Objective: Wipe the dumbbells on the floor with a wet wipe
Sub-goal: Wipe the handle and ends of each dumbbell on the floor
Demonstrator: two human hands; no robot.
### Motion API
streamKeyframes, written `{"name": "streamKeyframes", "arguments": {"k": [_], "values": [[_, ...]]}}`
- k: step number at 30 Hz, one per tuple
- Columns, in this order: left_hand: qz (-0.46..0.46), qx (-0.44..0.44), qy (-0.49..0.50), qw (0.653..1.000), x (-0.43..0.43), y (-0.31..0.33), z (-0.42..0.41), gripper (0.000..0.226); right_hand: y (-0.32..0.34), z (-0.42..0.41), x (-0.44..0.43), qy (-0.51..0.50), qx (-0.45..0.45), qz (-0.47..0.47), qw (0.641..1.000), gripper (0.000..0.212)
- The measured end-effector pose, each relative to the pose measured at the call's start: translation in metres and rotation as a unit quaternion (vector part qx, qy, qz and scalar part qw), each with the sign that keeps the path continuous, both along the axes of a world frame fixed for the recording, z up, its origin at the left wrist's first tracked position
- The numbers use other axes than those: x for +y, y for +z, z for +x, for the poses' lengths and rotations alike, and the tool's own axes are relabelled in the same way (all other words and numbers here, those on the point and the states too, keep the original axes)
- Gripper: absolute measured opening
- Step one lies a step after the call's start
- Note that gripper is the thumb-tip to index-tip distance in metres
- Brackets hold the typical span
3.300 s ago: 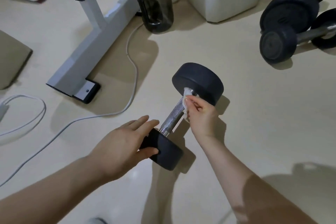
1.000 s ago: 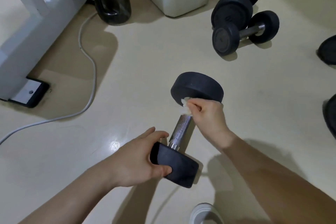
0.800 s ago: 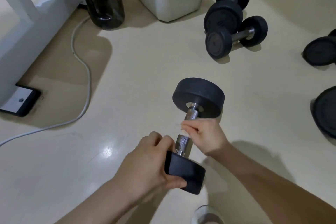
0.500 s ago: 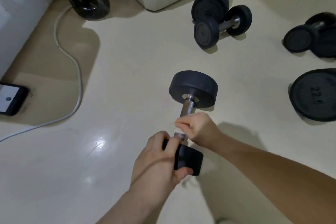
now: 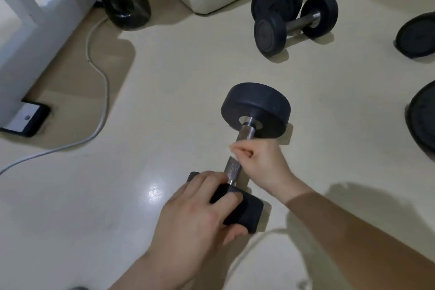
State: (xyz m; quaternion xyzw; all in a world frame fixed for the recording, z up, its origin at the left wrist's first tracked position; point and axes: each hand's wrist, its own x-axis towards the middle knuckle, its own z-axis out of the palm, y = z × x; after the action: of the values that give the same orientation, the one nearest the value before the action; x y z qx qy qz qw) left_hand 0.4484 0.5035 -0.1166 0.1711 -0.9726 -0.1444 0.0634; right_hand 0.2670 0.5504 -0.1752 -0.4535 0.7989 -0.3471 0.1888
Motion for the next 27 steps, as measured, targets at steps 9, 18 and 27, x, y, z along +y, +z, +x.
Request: {"name": "streamKeyframes", "arguments": {"k": [9,18,27], "values": [[0.015,0.034,-0.009,0.999,0.011,-0.014,0.017,0.036,0.006,0.009,0.014,0.028,-0.058,0.006,0.998,0.018],[0.16,0.119,0.214,0.956,0.047,-0.033,0.005,0.065,-0.001,0.002,0.02,0.002,-0.051,-0.013,0.999,0.012],[0.139,0.077,0.248,0.955,0.066,-0.033,-0.004,0.082,-0.001,-0.001,0.038,0.046,-0.037,-0.016,0.998,0.011]]}}
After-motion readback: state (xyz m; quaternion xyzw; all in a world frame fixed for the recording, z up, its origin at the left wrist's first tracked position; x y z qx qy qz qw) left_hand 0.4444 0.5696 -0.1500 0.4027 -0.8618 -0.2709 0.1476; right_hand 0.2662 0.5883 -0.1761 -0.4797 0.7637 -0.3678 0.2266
